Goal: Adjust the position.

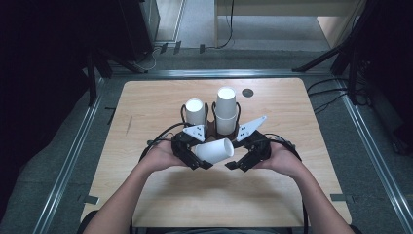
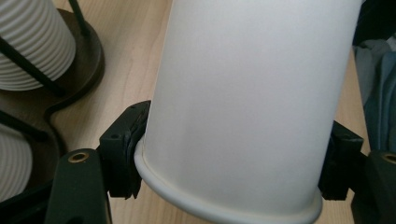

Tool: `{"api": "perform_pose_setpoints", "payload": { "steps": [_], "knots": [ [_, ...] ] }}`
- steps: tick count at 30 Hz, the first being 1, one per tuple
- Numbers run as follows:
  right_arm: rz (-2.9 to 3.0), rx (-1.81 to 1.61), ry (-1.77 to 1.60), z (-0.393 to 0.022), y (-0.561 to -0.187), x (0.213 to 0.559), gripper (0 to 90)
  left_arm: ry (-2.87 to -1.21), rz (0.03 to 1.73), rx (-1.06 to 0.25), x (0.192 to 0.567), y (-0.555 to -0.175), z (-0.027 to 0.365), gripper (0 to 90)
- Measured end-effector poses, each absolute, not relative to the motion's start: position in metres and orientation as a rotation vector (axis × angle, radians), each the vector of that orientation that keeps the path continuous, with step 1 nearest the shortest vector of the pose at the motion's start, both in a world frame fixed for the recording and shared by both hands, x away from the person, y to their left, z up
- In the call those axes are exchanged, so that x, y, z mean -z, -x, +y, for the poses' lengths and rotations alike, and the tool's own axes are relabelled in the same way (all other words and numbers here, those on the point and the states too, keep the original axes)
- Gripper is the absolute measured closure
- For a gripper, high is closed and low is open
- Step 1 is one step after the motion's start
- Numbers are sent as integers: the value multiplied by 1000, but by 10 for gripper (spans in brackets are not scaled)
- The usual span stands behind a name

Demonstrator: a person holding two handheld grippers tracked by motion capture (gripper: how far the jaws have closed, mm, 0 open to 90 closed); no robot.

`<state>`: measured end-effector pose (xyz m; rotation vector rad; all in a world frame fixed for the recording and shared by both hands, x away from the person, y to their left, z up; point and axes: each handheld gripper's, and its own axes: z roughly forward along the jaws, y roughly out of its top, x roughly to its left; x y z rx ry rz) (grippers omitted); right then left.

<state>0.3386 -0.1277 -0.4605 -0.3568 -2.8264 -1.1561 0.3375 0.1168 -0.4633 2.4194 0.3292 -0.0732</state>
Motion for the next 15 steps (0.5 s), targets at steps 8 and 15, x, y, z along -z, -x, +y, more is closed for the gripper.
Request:
{"api": "perform_pose_setpoints", "payload": {
  "steps": [8, 15],
  "knots": [
    [-2861, 1141, 348, -126, -339, 465, 238, -2516, 288, 40, 455, -343, 110, 262],
    [-2887, 1110, 358, -125, -338, 469, 264, -2572, 226, 67, 457, -346, 100, 262]
  ]
}}
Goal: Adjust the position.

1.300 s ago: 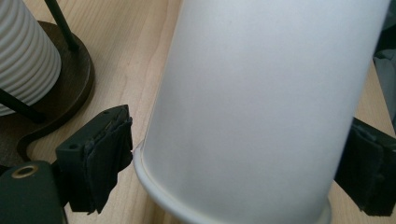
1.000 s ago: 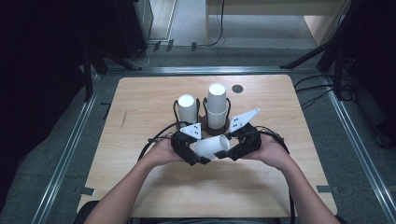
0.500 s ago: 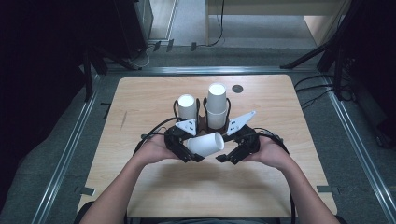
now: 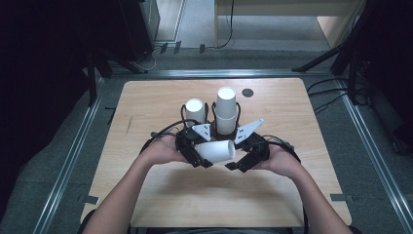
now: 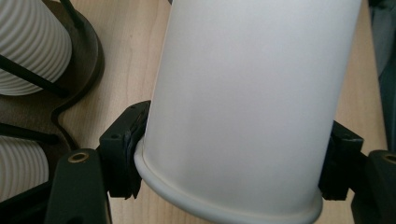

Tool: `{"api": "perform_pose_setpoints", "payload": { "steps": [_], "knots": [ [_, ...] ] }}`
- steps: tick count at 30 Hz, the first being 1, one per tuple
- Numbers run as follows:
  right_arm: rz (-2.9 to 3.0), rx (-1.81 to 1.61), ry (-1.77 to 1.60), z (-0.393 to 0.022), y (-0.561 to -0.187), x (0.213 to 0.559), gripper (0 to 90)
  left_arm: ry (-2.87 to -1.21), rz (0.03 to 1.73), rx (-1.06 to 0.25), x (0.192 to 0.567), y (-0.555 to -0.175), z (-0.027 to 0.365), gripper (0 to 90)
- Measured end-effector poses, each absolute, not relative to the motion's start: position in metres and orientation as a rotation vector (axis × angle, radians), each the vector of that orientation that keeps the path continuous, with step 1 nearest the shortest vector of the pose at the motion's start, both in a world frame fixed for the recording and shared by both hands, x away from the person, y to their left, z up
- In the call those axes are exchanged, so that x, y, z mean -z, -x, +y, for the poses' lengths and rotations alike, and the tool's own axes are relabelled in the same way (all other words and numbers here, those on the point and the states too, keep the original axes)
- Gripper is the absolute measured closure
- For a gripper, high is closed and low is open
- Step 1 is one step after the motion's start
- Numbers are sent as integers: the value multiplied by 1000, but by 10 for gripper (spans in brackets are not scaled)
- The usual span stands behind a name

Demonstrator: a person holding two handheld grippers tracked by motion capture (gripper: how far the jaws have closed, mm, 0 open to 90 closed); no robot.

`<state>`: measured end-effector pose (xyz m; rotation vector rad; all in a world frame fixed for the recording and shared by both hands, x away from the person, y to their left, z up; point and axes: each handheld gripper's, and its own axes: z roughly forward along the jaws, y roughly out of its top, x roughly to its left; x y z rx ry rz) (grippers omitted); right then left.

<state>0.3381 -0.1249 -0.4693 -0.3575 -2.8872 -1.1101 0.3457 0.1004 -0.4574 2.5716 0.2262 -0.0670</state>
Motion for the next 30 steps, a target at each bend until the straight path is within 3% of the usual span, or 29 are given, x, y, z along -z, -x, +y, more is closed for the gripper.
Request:
{"api": "perform_pose_setpoints", "payload": {
  "steps": [20, 30],
  "knots": [
    [-2922, 1100, 323, -120, -335, 476, 262, -2774, 194, 101, 473, -352, 75, 261],
    [-2923, 1067, 291, -111, -332, 483, 265, -2790, 188, 137, 476, -348, 68, 257]
  ]
}}
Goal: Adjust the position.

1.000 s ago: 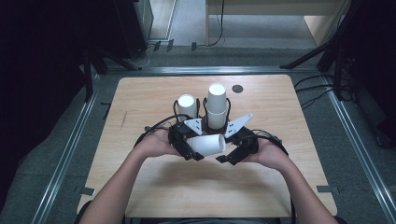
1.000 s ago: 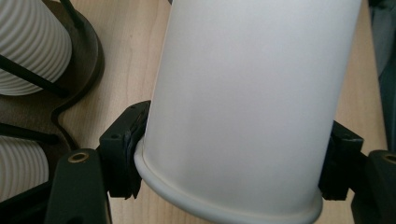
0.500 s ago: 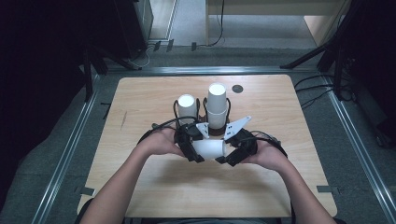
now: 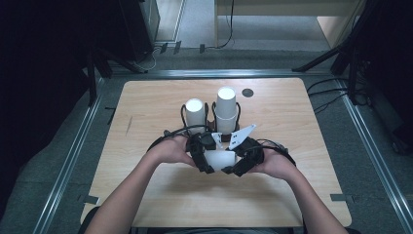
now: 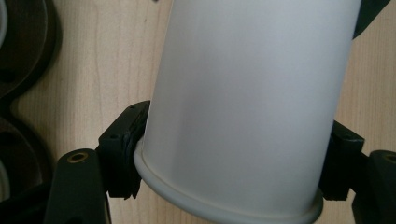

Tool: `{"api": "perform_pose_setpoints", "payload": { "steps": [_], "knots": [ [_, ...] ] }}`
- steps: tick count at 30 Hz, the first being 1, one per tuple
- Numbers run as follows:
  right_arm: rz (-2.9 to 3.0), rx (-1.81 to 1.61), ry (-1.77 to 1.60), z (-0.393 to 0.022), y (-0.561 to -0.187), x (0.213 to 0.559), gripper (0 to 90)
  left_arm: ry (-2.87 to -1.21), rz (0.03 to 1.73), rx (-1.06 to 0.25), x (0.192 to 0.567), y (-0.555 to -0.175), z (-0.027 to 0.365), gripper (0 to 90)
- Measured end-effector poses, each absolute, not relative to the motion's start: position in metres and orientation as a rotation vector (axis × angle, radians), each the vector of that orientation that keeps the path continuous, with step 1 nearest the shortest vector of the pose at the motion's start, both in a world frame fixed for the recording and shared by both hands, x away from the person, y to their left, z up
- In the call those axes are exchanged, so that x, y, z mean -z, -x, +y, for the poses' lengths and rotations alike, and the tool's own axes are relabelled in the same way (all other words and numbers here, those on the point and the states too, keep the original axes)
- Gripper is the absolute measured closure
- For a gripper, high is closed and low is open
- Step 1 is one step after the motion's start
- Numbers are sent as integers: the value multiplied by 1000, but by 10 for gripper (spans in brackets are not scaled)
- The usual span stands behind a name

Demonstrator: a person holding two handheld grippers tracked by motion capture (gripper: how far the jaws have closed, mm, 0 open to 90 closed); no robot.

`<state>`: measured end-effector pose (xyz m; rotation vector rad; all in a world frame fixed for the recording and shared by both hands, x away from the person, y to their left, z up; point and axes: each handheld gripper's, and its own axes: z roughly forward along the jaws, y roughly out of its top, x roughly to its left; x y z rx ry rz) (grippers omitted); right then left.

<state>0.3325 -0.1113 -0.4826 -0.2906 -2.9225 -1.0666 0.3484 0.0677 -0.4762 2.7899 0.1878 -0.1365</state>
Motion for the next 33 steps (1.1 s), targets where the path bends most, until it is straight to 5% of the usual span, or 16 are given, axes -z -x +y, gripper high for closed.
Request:
{"api": "perform_pose_setpoints", "payload": {
  "steps": [8, 14, 33],
  "knots": [
    [-2891, 1045, 253, -111, -332, 482, 334, -2760, 177, 179, 478, -348, 69, 227],
    [-2888, 1067, 260, -115, -333, 480, 329, -2681, 203, 117, 472, -349, 73, 78],
    [-2854, 1148, 277, -121, -336, 473, 327, -2432, 240, 58, 474, -342, 95, 80]
  ]
}}
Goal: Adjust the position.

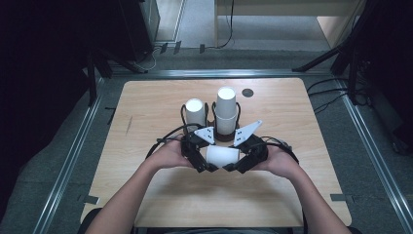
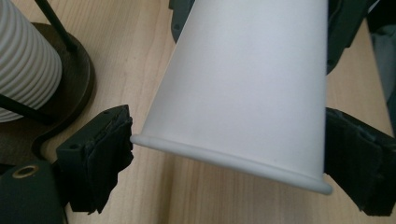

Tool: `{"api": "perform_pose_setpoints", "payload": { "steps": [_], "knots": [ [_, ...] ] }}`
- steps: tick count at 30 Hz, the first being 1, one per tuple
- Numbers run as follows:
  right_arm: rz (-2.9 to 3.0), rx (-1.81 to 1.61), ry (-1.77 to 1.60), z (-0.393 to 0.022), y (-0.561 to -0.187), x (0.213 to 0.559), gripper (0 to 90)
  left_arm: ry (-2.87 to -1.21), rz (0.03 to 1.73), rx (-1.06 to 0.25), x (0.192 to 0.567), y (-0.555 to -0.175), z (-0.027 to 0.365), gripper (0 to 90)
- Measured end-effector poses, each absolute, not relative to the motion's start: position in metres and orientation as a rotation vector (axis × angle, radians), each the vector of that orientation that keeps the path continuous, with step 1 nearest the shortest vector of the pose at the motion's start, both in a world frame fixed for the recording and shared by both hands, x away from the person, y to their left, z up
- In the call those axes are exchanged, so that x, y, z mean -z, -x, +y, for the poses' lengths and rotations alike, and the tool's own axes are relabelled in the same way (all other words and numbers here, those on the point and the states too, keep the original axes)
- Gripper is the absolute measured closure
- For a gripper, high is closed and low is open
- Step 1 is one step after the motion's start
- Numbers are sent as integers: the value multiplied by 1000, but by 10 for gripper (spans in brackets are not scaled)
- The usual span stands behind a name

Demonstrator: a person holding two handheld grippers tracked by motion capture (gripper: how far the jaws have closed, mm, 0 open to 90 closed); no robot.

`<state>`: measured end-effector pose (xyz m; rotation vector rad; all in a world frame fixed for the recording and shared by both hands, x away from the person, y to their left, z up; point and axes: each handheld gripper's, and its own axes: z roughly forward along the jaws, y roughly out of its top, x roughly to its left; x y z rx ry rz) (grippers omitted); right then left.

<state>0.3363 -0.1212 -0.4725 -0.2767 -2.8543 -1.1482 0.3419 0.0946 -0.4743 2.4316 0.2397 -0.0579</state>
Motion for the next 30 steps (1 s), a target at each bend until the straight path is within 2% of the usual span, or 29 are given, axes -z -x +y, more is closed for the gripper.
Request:
{"api": "perform_pose_setpoints", "payload": {
  "steps": [18, 22, 30],
  "knots": [
    [-2790, 1220, 190, -120, -336, 466, 327, -2243, 250, 99, 478, -331, 108, 88],
    [-2769, 1232, 187, -121, -336, 465, 330, -2230, 222, 110, 478, -332, 111, 202],
    [-2776, 1220, 178, -118, -334, 466, 347, -2279, 209, 122, 476, -332, 111, 258]
  ]
}}
